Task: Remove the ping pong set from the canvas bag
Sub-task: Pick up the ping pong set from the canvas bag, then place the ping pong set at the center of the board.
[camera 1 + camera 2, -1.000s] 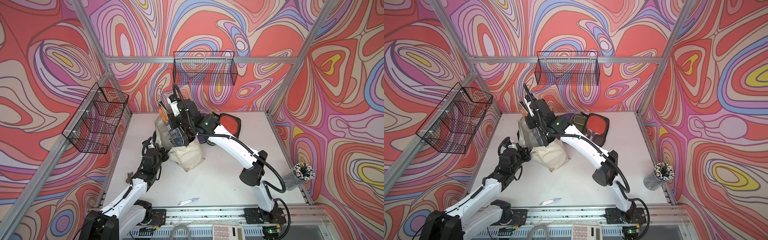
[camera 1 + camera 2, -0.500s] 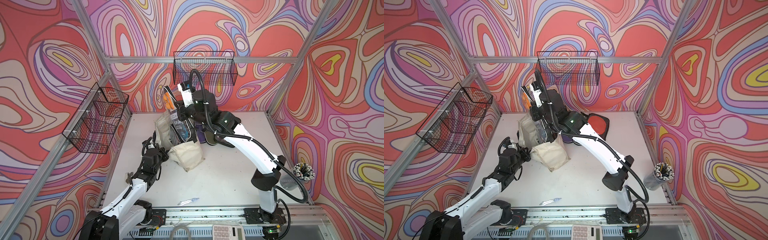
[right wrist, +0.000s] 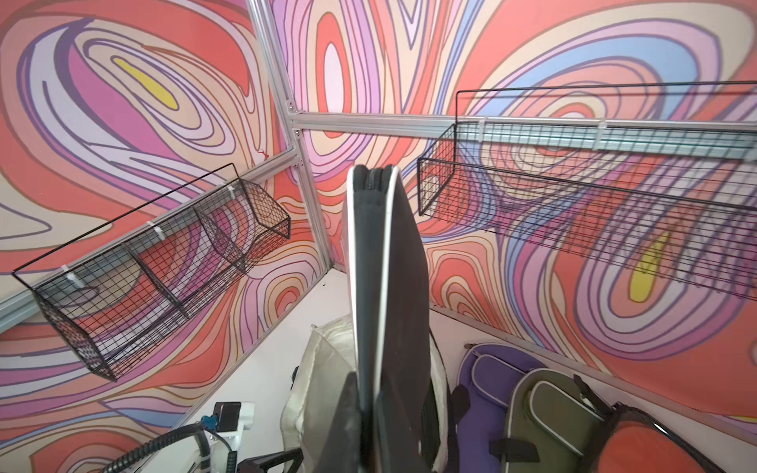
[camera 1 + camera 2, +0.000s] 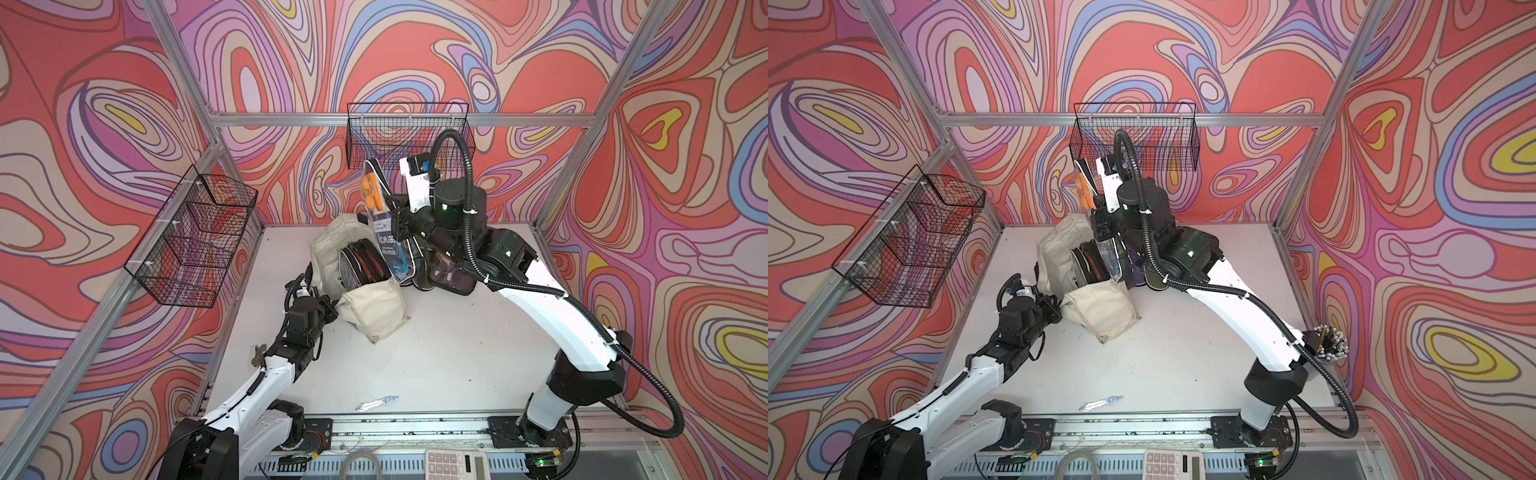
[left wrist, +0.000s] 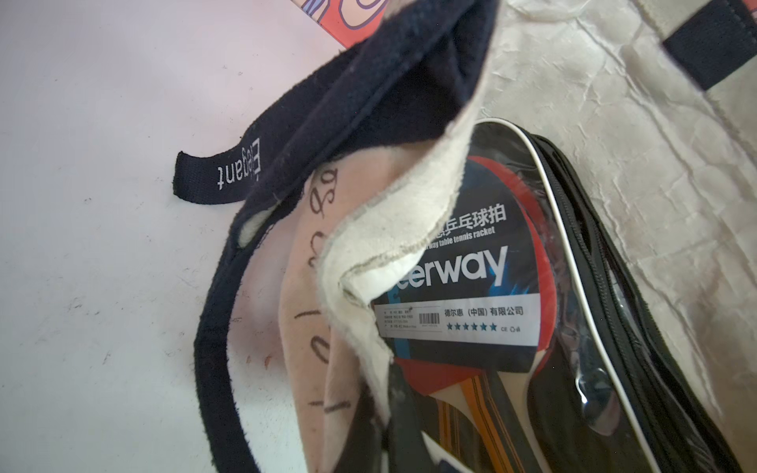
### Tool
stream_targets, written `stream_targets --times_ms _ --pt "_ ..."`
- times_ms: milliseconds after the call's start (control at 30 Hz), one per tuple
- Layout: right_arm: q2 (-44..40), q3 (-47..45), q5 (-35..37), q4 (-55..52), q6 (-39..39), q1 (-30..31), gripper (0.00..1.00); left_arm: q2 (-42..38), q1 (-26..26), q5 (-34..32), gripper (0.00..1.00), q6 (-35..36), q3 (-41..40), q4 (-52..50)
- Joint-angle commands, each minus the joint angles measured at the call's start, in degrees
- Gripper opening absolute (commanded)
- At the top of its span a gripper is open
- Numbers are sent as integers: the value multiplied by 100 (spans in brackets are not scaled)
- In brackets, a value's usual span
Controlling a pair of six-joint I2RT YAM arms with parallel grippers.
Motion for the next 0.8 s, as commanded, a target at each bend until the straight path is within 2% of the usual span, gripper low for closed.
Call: stream_targets --times_ms 0,167,433,767 --pt "-516 -310 575 593 -60 -19 0 60 2 -105 0 54 67 -112" --pt "-1037 -1036 736 671 182 -364 0 14 6 -129 0 74 90 -156" --pt "-1665 -2590 -382 1105 978 -2058 0 -79 2 -130 0 74 81 -227" --pt "-1712 -3860 -1565 2104 1596 -3718 0 -175 3 -169 0 131 90 -350"
